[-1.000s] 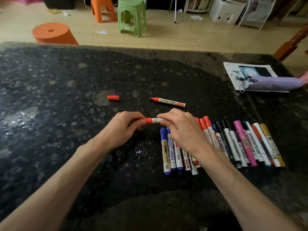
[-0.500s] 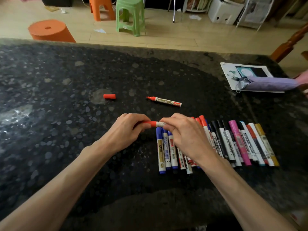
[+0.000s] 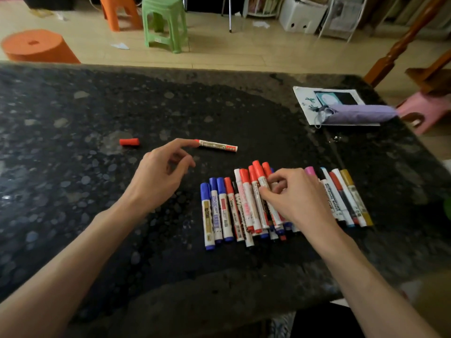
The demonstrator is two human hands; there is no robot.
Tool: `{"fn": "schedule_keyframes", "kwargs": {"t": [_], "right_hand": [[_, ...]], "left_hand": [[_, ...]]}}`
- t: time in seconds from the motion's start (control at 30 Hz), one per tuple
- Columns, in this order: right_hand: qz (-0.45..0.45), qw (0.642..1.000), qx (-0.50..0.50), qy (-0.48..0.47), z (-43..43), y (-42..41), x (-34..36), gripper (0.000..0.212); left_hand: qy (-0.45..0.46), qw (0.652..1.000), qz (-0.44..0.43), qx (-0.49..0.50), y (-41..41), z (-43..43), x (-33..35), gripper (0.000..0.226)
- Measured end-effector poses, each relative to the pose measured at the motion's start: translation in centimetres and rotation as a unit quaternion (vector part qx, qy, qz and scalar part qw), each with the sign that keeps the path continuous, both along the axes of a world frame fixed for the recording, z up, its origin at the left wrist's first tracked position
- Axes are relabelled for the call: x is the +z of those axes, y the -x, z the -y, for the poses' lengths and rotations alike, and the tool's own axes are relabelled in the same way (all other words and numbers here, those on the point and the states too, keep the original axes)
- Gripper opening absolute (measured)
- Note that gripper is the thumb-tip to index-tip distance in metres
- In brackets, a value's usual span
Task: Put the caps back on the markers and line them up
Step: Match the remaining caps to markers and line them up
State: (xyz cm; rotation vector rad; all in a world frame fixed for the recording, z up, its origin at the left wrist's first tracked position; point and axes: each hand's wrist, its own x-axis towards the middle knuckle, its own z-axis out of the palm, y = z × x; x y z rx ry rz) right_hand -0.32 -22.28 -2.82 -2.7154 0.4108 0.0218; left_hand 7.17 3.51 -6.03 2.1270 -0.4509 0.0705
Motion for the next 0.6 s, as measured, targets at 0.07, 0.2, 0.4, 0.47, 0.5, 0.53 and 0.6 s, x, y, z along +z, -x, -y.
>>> {"fn": "schedule_keyframes", "kwargs": {"t": [0.07,0.2,0.4,0.47,0.5,0.53,0.6], "right_hand": [[-0.015,1.0,0.002,0.027,0.0,0.1,-0.2,0.023],[-0.02,0.999,0.003,0.045,-0.3,-0.2,0.0,0.025],[-0.007,0.999,-0.003,0.047,-1.0,-0.7,0.3,0.03],[0.019,0.999,0.005,0.042,-1.5,-1.1,0.3,0.028],[0.03,0.999,0.014,0.037,-1.9,-1.4,0.2,0.028],[0.039,0.998,0.028,0.033,-2.3,-1.9,0.0,0.03],[0.055,0.996,0.07,0.029,-3.4,-3.3,-0.7,0.035]], "left_hand": [[-0.009,1.0,-0.001,0.004,0.0,0.1,-0.2,0.036],[-0.017,1.0,-0.017,0.013,-0.4,-0.2,-0.7,0.033],[-0.027,0.999,-0.019,0.026,-0.9,-0.9,-1.1,0.03],[-0.043,0.998,-0.012,0.048,-1.4,-1.4,-1.3,0.029],[-0.056,0.997,-0.002,0.061,-1.7,-1.8,-1.5,0.029],[-0.075,0.994,0.015,0.075,-2.0,-2.3,-1.8,0.03],[-0.133,0.984,0.064,0.101,-2.9,-3.7,-2.4,0.034]]}}
